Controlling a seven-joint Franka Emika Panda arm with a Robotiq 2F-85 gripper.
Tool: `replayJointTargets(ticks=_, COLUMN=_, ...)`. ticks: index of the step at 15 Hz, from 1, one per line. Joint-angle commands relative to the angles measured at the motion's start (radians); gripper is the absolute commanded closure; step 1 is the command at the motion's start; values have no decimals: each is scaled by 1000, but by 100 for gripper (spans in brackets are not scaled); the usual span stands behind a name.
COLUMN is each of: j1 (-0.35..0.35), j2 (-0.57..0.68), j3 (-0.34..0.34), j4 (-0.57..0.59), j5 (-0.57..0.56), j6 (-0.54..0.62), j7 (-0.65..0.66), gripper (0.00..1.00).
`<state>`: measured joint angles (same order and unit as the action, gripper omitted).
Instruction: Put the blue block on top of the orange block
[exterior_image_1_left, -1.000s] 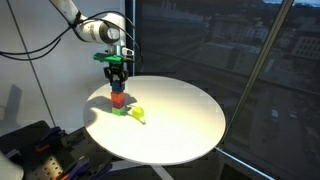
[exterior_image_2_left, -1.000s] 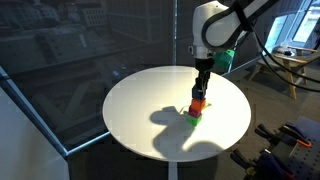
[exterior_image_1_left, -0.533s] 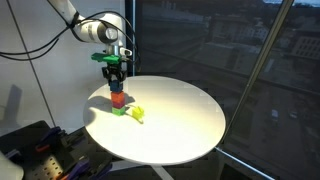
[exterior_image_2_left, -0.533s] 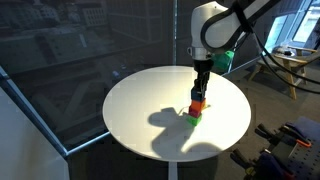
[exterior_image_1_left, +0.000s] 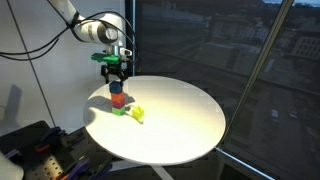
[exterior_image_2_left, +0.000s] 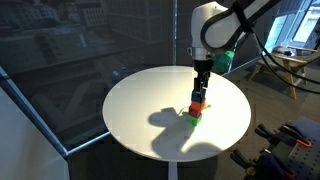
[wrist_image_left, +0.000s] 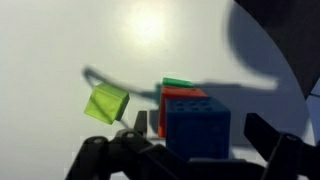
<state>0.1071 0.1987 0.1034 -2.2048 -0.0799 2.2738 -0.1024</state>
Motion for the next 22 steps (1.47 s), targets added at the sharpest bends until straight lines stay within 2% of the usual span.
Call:
replayJointTargets(ticks=1, j1=-3, j2=-24, j3=2, j4=-19, j5=14, j6=4, j7=9, gripper=0)
replayJointTargets(ticks=13, j1=-10, j2=-125, j3=-1, j4=-34, j5=26, j6=-45, j7=-5, gripper=0)
replayJointTargets(ticks=22, j1=-37, j2=-266, j3=-32, j4=-118, j5=128, j6=-47, j7=20, gripper=0)
